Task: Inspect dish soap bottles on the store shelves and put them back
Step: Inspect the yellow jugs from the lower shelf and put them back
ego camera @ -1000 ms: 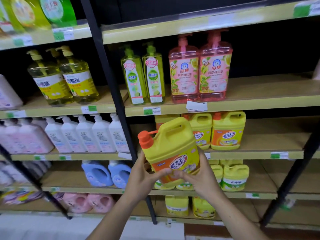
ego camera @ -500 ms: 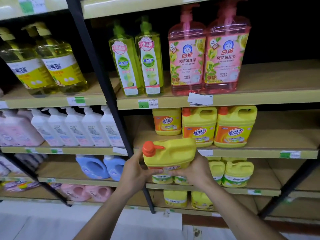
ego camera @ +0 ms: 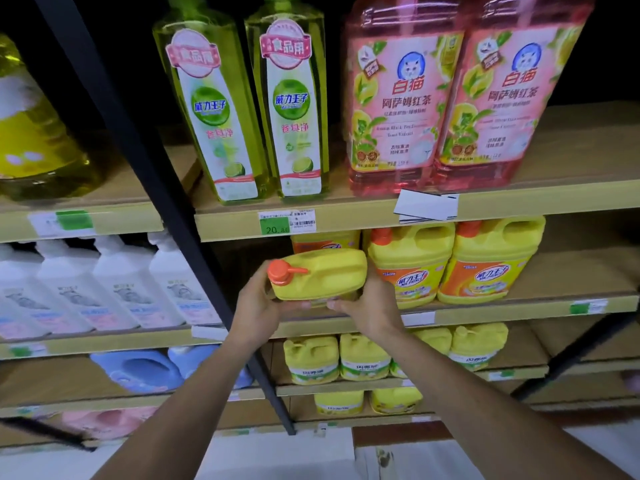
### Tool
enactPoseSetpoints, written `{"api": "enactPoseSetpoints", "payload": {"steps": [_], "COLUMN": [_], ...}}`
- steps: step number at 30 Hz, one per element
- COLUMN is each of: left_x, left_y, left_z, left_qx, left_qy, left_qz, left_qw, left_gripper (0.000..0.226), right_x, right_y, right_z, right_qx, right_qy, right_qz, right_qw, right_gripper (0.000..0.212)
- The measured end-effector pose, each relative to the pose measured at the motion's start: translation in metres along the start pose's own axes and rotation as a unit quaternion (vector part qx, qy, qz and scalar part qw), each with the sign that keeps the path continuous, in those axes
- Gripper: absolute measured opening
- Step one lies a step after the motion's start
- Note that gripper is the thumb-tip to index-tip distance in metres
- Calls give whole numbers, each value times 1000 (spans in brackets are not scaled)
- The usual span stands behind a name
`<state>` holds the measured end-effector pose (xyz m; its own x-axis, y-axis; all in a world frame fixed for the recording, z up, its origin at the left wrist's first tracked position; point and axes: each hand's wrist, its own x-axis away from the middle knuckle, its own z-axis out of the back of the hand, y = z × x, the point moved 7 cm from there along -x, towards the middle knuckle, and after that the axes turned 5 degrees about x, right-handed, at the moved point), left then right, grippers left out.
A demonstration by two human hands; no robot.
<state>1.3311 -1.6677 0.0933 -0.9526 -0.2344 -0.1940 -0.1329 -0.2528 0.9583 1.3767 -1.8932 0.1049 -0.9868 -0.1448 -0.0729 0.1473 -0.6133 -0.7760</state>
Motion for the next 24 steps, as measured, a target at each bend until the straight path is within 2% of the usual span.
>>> {"api": "enactPoseSetpoints", "payload": {"steps": [4,7,10,14,17,21,24], "left_x": [-21,-31,-37,-48,-54,-52,-48], "left_y": [-10,-20,-31,-36,-33,-35,-40], "left_z": [-1,-3,-4,-6,-10,-12,-10], "left_qx": [-21,-30,-32,-36,-21,-8,-7], "left_qy": [-16,-19,-23,-27,-39,-24,-19], "left_qz": [0,31,63,103,123,125,125], "left_qw": [1000,999,997,994,991,992,992], "left_gripper": [74,81,86,77,72,81,79], "right_x": [-8,-12,-17,-18,-13,1,7], "right_y": [-2,-1,3,1,-8,-24,-23], "right_z": [-6,-8,-11,-12,-13,-14,-8], "right_qx": [16,40,25,23,-6,-55,-86], "right_qy": [-7,-17,-35,-27,-8,45,36], "right_qz": [3,-24,-64,-96,-121,-131,-139], "right_qw": [1000,999,997,995,993,989,986], "right_gripper": [90,89,76,59,62,78,82]}}
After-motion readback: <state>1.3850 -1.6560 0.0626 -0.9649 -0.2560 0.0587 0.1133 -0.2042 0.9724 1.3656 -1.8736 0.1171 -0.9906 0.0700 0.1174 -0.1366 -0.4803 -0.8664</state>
